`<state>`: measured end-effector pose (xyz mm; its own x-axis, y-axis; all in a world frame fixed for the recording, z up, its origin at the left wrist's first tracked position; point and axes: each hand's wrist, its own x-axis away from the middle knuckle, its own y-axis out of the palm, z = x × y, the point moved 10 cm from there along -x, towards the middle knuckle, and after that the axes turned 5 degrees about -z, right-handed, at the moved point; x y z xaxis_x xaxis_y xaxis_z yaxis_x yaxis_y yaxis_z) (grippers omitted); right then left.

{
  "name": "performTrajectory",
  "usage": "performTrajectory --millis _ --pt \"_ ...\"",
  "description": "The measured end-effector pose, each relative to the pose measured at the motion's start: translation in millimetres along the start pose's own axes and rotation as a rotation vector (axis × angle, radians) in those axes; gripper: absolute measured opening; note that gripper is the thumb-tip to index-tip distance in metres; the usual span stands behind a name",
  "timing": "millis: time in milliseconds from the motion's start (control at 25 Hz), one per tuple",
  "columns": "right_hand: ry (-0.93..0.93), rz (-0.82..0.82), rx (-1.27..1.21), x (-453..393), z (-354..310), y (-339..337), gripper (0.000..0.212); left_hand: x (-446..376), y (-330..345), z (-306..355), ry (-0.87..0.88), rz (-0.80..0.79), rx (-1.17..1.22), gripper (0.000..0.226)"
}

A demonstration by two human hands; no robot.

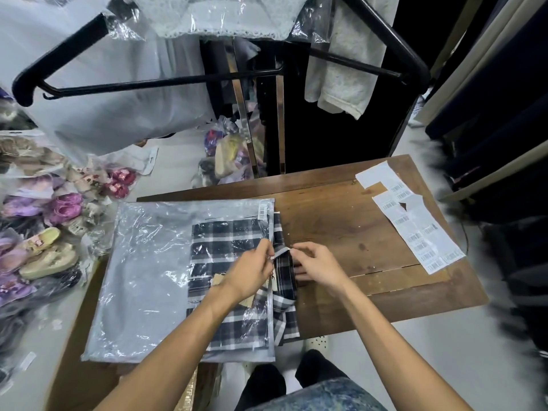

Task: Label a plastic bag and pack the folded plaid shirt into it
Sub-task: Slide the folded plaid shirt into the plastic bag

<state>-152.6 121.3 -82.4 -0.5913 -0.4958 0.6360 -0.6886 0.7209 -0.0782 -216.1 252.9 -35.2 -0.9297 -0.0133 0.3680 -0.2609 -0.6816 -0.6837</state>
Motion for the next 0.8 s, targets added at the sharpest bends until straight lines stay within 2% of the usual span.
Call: performTrajectory --millis 120,280,440,800 --pt "0.114 -0.248 -0.377 11 2 31 0.049 2 -1 3 0.027 0.002 0.026 0.019" --pt "0.218 -0.374 -0.506 0 6 60 0.079 6 -7 2 0.023 0.021 0.072 0.016" --pt "0.265 -0.494 -0.618 -8 4 86 0.09 11 -14 1 0.006 0.022 0.114 0.016" --pt "0.36 -0.484 -0.76 -24 8 116 0.087 13 -19 -8 -0.015 0.053 0.159 0.024"
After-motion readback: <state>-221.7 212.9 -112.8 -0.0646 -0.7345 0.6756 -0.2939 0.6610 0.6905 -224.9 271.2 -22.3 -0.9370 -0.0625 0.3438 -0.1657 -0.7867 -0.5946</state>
